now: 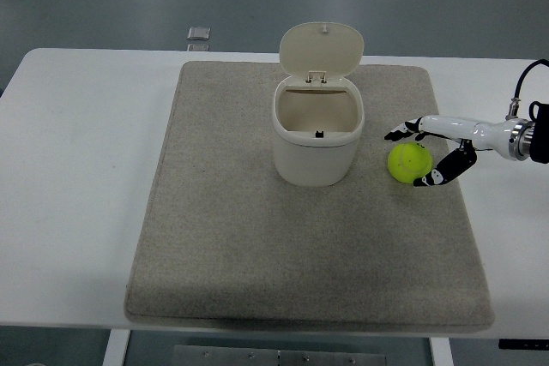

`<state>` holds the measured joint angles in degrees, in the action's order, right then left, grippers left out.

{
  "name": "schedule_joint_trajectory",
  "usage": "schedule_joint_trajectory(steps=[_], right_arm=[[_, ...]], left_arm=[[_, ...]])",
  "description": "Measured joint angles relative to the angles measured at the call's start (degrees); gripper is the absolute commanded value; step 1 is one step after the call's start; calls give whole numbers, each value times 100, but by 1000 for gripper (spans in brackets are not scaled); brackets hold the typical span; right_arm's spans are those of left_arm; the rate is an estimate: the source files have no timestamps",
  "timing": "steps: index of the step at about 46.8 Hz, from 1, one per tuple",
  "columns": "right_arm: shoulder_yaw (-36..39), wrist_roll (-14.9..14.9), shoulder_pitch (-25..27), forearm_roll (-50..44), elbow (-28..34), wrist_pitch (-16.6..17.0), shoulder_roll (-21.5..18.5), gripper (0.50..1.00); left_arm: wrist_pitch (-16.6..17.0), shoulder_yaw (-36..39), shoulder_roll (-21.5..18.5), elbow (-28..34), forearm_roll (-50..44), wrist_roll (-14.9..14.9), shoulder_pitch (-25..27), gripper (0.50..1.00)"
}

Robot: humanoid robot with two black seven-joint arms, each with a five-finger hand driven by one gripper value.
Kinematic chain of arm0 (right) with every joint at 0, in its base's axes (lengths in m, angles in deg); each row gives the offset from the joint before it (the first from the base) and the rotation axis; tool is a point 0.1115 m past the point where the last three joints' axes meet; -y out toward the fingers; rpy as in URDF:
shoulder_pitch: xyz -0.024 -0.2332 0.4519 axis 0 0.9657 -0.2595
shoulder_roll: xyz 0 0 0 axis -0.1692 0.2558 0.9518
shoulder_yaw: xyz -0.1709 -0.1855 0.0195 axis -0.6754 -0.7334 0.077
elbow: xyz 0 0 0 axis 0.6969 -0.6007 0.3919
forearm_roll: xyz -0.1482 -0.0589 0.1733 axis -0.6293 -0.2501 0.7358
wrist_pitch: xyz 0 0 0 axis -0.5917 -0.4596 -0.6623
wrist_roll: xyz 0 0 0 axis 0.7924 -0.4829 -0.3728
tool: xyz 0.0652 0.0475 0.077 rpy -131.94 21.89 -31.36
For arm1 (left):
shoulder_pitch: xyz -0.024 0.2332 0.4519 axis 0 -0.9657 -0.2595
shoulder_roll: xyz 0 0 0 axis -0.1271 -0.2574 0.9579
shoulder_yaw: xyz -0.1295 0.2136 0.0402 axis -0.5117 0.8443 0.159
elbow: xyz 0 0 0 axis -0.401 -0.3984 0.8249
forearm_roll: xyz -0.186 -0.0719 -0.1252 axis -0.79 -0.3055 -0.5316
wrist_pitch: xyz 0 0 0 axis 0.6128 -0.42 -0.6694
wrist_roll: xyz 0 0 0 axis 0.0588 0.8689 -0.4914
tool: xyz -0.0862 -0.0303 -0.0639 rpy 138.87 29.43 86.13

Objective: Pick up the tennis ball and place it in the box.

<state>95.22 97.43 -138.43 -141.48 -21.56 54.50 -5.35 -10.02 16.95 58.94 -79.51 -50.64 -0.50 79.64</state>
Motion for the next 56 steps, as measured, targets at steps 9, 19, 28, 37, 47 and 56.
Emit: schedule_joint_trajectory(steps=[9, 19, 28, 37, 47, 56], right_arm=[[2, -2, 7, 0, -1, 0, -19, 795], [-1, 5, 6, 0, 0, 0, -79, 693], [-6, 7, 2, -8, -1, 7, -87, 580], [-12, 7, -3, -8, -1, 9, -88, 535], [-9, 21, -109, 48, -1, 71, -87, 500], [-6, 50, -222, 94, -3, 191, 26, 500]], left_arm=[[0, 0, 0, 0, 0, 2, 2, 996], [0, 0, 0, 0, 0, 3, 2, 996], [0, 0, 0, 0, 0, 3, 2, 996], [0, 0, 0, 0, 0, 3, 1, 996], [0, 0, 0, 0, 0, 2, 0, 996], [0, 0, 0, 0, 0, 1, 1, 996]])
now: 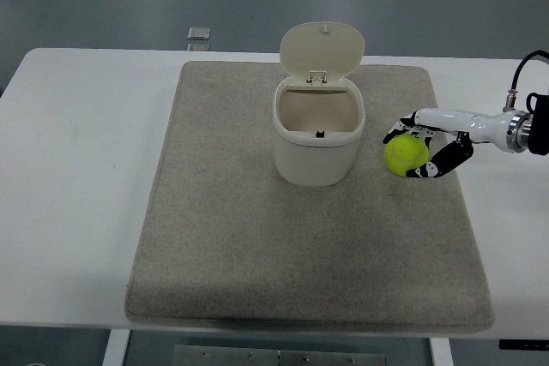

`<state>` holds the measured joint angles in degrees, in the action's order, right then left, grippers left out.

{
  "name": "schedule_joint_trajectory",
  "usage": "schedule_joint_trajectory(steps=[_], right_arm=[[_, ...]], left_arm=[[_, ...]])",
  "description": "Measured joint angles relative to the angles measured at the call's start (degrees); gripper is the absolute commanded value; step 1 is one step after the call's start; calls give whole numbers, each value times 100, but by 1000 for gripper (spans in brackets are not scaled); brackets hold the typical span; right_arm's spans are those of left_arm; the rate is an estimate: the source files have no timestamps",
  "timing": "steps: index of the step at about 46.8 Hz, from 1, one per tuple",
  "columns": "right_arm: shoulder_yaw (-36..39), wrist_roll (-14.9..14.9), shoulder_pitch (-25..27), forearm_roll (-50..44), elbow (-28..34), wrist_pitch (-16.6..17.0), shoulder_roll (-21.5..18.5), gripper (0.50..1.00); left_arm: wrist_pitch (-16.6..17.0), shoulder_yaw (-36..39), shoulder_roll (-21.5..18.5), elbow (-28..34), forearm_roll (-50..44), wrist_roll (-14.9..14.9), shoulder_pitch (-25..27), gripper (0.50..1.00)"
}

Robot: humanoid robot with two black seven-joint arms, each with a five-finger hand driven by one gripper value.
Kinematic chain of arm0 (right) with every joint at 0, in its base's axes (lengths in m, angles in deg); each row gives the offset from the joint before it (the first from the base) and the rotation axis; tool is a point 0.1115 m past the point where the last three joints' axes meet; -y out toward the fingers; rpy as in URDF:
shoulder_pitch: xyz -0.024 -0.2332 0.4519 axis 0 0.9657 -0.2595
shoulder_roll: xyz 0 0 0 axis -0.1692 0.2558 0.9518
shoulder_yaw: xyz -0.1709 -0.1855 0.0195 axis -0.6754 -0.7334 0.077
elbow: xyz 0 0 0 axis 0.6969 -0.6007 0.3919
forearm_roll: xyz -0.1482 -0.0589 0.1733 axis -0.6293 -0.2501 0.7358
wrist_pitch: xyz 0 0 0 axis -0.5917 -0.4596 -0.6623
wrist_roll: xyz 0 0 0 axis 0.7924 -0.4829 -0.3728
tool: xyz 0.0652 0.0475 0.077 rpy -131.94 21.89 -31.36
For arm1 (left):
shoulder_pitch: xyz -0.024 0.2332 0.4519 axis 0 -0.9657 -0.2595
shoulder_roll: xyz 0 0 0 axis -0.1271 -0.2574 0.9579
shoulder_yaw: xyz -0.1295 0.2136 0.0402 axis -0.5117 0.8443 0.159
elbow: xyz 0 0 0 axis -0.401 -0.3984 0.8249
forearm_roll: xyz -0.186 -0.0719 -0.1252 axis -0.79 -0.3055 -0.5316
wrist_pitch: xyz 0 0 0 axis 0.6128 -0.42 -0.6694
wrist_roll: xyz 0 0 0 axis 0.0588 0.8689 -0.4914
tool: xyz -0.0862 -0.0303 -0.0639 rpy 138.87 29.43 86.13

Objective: Pick up the tennis ball and place it in the box.

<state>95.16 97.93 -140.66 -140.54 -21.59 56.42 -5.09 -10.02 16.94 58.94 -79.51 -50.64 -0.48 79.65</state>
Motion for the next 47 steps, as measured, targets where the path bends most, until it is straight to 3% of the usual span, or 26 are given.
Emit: schedule_joint_trajectory(steps=[10, 25, 35, 47], right_arm=[[44, 57, -324, 46, -26, 390, 468, 500], [107, 603, -952, 361, -320, 864, 1117, 500], [124, 618, -1250, 458, -517, 891, 1012, 500], [132, 571, -1581, 675, -730, 881, 491, 500]], left_arm=[[0, 0, 0, 0, 0, 1, 0, 996], [0, 0, 0, 0, 0, 1, 0, 996], [0, 0, 0, 0, 0, 2, 0, 996], [0, -2, 0, 0, 0, 2, -1, 996]])
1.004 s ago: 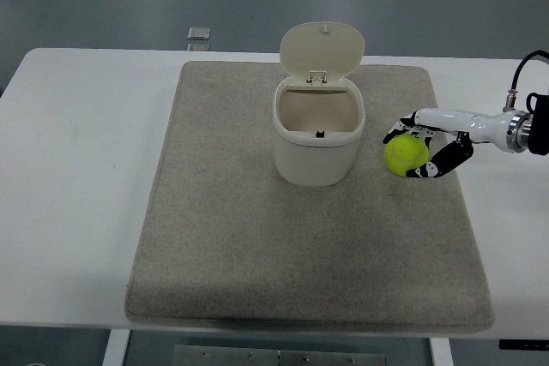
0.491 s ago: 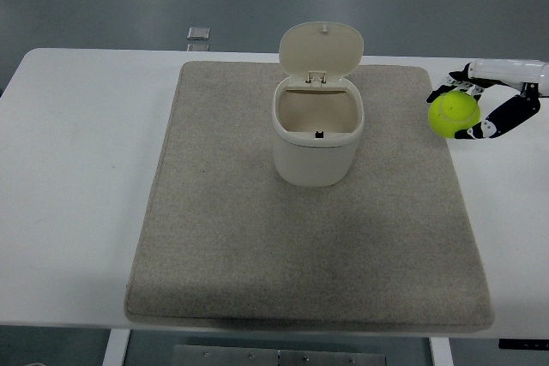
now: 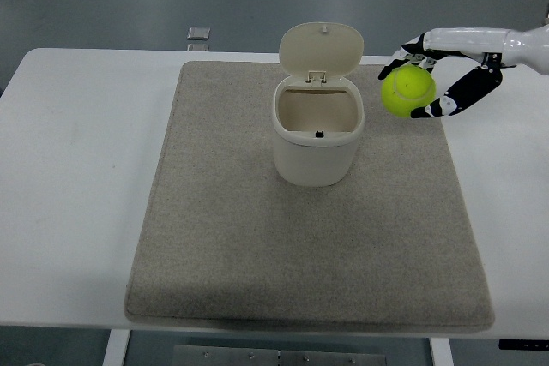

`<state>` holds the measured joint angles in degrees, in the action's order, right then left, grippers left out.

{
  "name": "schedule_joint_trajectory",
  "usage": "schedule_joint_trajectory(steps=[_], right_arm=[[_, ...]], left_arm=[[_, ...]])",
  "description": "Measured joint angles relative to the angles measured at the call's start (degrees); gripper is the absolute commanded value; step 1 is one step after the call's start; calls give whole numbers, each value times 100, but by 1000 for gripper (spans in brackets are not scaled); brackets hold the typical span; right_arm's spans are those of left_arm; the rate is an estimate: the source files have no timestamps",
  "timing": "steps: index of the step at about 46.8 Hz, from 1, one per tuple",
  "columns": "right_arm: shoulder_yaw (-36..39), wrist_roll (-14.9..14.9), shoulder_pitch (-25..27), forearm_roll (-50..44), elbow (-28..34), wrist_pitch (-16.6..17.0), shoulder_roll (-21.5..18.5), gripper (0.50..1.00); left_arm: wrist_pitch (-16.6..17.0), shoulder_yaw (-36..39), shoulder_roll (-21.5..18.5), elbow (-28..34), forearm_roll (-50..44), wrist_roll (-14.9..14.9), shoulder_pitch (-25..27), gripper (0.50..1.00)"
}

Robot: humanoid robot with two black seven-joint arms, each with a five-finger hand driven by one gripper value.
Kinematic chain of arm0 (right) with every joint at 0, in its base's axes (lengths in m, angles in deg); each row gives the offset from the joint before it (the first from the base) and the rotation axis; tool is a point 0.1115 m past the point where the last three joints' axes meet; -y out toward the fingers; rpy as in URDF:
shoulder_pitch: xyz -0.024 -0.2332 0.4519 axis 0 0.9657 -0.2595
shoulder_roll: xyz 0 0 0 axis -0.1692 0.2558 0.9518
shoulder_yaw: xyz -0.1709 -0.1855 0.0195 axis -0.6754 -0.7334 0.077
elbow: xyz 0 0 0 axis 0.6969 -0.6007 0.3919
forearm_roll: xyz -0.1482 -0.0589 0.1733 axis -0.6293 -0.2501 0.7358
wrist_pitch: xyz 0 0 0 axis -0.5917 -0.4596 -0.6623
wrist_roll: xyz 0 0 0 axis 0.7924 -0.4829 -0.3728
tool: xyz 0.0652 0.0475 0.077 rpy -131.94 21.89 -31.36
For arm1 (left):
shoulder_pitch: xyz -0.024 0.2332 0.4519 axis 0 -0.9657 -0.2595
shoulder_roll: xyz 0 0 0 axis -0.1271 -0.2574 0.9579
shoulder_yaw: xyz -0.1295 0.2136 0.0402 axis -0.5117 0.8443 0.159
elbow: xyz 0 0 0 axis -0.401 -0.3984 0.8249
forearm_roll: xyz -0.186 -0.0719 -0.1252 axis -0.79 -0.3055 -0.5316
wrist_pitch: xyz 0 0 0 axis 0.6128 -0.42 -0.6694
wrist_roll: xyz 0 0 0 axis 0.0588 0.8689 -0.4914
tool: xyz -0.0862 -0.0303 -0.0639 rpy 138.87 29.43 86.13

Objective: Pick up the tennis ball and place it in the box.

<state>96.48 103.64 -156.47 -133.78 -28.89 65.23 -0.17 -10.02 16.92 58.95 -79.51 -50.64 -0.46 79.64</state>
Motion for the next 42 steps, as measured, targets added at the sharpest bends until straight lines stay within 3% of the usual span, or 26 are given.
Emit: schedule_joint_trajectory(steps=[11, 17, 26, 42], right_arm=[[-2, -58, -124, 23, 4, -52, -518, 500], [-8, -235, -132, 17, 54, -80, -786, 500], [-21, -442, -167, -5, 141, -362, -1083, 500], [-39, -762, -140, 12, 197, -518, -1288, 500]], left_arm=[[0, 3, 0, 0, 0, -1, 1, 996], [0, 2, 0, 0, 0, -1, 4, 996], [0, 2, 0, 0, 0, -2, 2, 996], [0, 2, 0, 0, 0, -2, 1, 996]])
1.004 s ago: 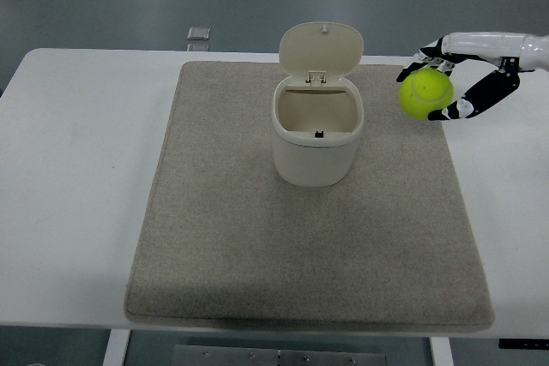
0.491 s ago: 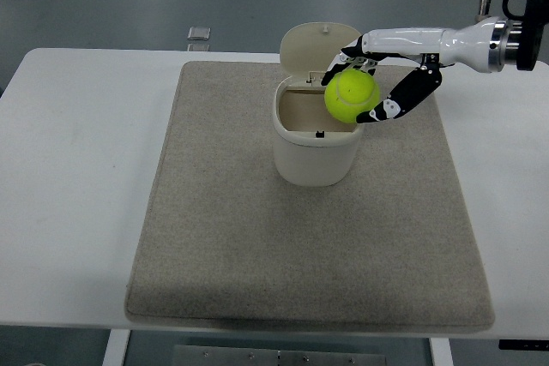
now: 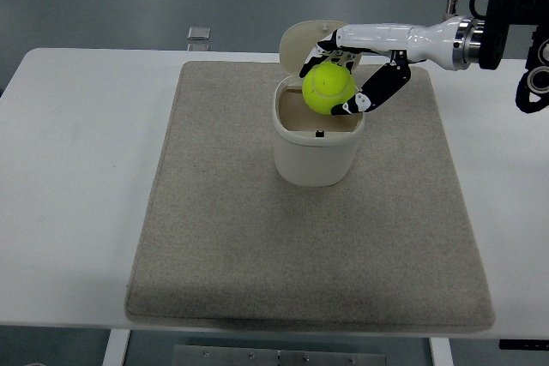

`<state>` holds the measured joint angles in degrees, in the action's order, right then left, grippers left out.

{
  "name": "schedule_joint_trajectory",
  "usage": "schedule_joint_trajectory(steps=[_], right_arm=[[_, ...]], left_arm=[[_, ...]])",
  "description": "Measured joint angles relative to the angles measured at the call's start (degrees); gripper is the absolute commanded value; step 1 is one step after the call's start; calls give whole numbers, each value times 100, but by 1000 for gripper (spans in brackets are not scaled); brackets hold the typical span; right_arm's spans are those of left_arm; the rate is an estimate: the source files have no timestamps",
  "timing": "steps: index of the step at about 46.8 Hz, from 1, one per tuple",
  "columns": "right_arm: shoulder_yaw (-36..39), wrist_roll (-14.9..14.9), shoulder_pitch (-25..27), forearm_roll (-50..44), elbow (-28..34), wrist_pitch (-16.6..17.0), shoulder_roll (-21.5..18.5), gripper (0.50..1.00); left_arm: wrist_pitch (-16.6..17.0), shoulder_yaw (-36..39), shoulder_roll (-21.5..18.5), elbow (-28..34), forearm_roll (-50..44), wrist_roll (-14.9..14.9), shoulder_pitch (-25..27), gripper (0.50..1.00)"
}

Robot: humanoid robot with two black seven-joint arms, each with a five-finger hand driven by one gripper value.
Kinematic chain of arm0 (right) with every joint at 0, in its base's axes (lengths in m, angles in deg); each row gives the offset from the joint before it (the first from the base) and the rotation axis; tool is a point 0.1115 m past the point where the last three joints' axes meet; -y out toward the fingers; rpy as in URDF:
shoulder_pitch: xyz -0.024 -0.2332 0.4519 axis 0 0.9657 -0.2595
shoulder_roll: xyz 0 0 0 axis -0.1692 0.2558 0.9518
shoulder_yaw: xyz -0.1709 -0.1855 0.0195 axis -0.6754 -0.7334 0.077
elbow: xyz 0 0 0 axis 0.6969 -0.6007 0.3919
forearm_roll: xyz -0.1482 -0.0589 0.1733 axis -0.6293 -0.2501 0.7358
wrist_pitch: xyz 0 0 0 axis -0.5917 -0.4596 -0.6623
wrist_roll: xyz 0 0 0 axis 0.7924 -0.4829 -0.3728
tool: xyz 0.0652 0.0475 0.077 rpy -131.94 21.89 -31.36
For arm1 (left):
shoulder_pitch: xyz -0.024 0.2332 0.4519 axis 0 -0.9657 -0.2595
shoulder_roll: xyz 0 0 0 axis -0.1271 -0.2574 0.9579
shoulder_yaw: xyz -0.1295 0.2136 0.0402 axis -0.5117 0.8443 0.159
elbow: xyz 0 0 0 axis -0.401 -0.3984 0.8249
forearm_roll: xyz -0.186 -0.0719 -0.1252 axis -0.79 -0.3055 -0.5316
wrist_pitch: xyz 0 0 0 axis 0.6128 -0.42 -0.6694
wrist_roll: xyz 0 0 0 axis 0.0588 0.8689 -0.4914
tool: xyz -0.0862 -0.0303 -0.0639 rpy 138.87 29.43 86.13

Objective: Pick up the tennis ball and place it in the box.

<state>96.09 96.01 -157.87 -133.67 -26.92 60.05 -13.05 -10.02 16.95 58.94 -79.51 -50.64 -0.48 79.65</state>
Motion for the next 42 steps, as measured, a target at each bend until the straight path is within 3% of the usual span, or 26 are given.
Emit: schedule_joint_trajectory(steps=[4, 6, 17, 36, 42], right_arm=[[4, -19, 16, 1, 2, -14, -33, 500], [9, -19, 28, 1, 5, -68, -67, 568], [-31, -19, 114, 2, 8, -291, -108, 692], [-58, -19, 213, 1, 8, -300, -126, 758], [-72, -19, 263, -6, 10, -293, -126, 811]], left_arm=[[0, 0, 0, 0, 0, -2, -1, 996], [0, 0, 0, 0, 0, -2, 0, 996], [0, 0, 0, 0, 0, -2, 1, 996], [0, 0, 0, 0, 0, 2, -2, 996], [0, 0, 0, 0, 0, 2, -3, 996]])
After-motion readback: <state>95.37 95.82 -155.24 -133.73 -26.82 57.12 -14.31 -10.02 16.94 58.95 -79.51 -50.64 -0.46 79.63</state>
